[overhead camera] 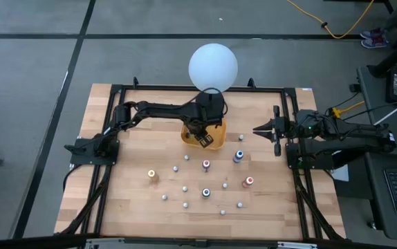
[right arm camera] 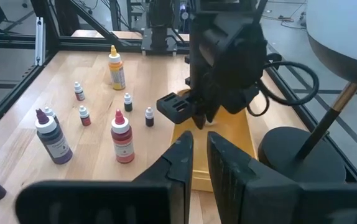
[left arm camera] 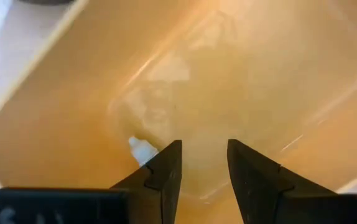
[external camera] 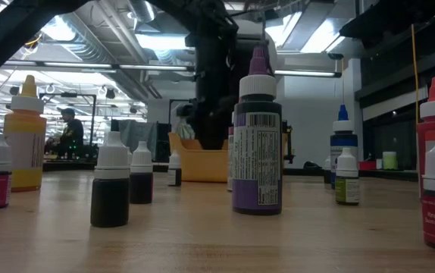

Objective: Pick & Place food coloring
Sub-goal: Put the left small light blue food coloring bottle into the yellow bin

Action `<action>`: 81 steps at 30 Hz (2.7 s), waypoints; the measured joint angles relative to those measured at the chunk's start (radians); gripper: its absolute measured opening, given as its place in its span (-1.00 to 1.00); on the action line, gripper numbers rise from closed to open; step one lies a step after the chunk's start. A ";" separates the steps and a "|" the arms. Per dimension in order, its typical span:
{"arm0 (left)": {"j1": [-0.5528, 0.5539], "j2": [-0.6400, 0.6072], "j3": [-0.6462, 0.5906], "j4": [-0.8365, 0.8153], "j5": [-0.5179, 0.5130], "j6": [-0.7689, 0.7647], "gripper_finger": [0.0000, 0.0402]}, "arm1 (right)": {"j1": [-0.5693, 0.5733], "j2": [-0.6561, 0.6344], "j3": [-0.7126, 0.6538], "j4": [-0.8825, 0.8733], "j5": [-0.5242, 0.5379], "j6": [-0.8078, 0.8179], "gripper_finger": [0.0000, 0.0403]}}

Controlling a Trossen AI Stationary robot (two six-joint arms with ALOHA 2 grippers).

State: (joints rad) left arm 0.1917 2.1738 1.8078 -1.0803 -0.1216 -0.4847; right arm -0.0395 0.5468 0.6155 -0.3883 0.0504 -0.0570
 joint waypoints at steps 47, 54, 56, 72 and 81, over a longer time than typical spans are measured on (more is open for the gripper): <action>0.004 0.124 0.004 -0.144 -0.051 0.106 0.08 | 0.000 -0.052 0.000 -0.037 0.001 0.001 -0.74; 0.007 0.127 0.017 -0.139 -0.054 0.151 -0.01 | 0.000 -0.052 0.000 -0.036 0.019 0.000 -0.74; 0.008 0.127 0.017 -0.138 -0.050 0.151 -0.08 | 0.000 -0.052 0.000 -0.036 0.019 0.000 -0.74; 0.008 0.133 0.043 -0.155 -0.039 0.150 -0.73 | 0.000 -0.052 0.000 -0.043 0.019 -0.002 -0.74; 0.010 0.135 0.232 -0.205 -0.102 0.139 -0.70 | 0.000 -0.052 0.000 -0.043 0.034 -0.006 -0.74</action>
State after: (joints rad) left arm 0.2012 2.3089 2.0395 -1.2858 -0.2239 -0.3460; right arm -0.0395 0.4950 0.6155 -0.4313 0.0849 -0.0632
